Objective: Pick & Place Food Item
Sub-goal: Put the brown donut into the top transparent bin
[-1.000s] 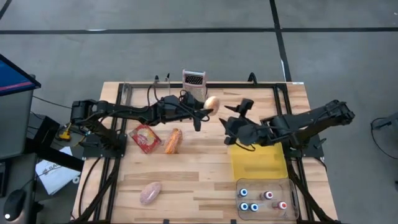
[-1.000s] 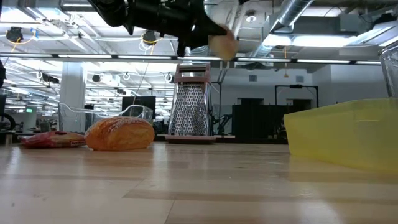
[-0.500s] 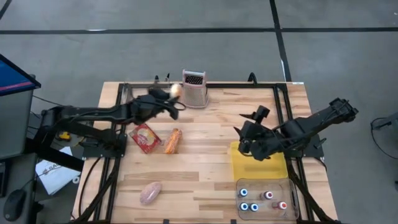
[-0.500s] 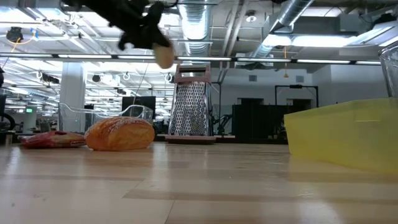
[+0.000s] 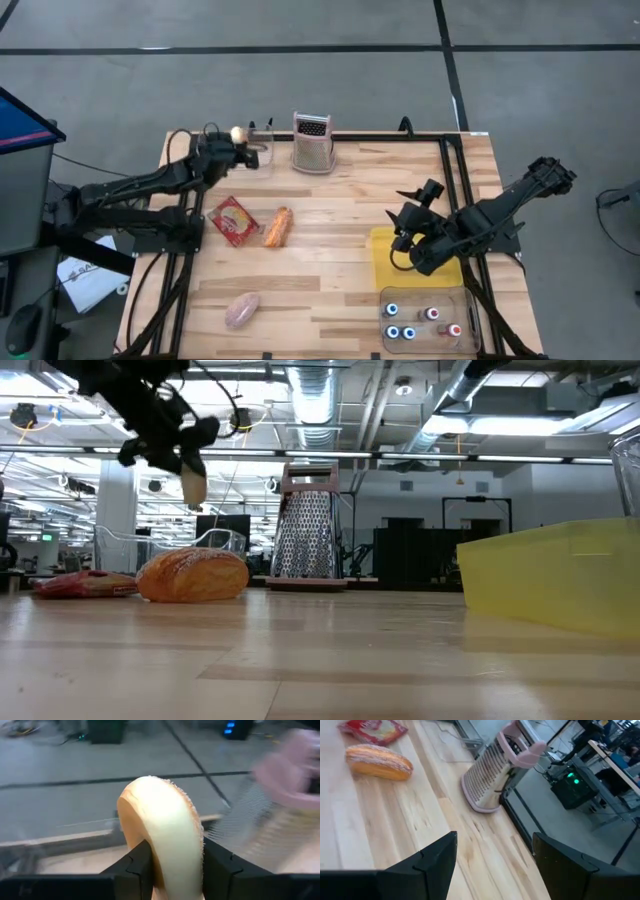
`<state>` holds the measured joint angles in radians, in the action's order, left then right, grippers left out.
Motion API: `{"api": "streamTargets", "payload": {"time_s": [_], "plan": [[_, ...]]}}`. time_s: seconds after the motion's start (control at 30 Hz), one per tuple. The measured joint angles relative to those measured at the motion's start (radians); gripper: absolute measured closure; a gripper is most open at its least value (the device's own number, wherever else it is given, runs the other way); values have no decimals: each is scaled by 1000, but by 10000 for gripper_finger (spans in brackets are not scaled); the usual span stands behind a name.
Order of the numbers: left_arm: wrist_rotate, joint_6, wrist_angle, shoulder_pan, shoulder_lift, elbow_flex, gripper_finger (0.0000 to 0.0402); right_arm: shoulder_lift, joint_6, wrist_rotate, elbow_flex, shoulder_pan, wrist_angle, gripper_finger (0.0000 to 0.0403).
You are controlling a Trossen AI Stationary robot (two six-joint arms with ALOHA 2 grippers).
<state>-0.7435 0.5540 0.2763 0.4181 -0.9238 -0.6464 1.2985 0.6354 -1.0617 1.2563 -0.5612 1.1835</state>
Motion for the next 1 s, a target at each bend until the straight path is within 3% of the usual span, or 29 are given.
{"api": "streamTargets", "payload": {"time_s": [0.2, 0.47, 1.0], "plan": [[246, -20, 4, 245, -56, 0, 297, -24, 29, -13, -49, 1, -12, 154], [401, -83, 120, 463, -155, 0, 300, -34, 34, -13, -49, 9, -16, 154], [431, -131, 219, 489, -188, -10, 290, -37, 18, -10, -49, 33, -17, 154]]}}
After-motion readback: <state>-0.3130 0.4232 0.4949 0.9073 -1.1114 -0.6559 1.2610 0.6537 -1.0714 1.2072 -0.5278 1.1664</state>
